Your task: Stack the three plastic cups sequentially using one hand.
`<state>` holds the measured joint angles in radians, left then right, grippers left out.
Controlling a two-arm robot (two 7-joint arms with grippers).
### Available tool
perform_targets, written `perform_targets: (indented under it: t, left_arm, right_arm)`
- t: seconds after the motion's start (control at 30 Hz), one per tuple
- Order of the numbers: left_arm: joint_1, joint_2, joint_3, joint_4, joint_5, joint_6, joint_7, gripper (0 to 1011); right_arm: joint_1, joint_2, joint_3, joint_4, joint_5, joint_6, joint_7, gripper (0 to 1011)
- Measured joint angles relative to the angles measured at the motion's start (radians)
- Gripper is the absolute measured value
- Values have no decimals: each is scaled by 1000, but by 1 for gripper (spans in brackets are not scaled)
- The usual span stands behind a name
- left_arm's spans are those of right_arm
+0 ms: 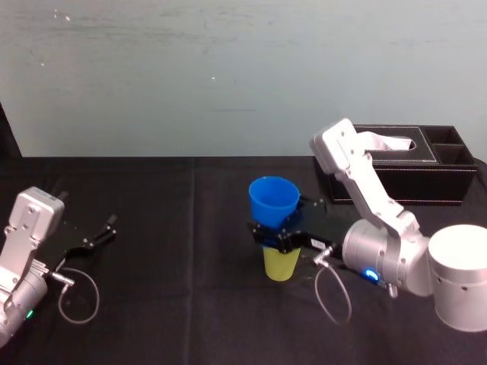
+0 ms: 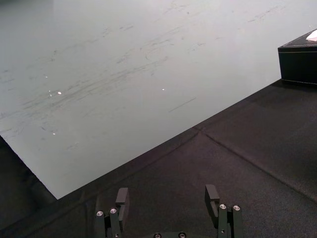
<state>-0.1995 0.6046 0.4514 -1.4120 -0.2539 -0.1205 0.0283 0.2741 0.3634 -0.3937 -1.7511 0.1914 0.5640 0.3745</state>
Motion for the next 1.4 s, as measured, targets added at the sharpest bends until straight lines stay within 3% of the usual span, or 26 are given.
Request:
perform_targets:
  t: [0.23, 0.5, 1.4]
  left_arm:
    - [0, 0, 0, 0, 0, 0, 0, 1000]
    - [0, 0, 0, 0, 0, 0, 0, 1000]
    - [0, 0, 0, 0, 0, 0, 0, 1000]
  right_arm:
    - [59, -16, -5, 61, -11, 12, -6, 722]
    - [87, -31, 1, 127, -10, 6, -10, 722]
    - [84, -38, -5, 181, -31, -12, -14, 722]
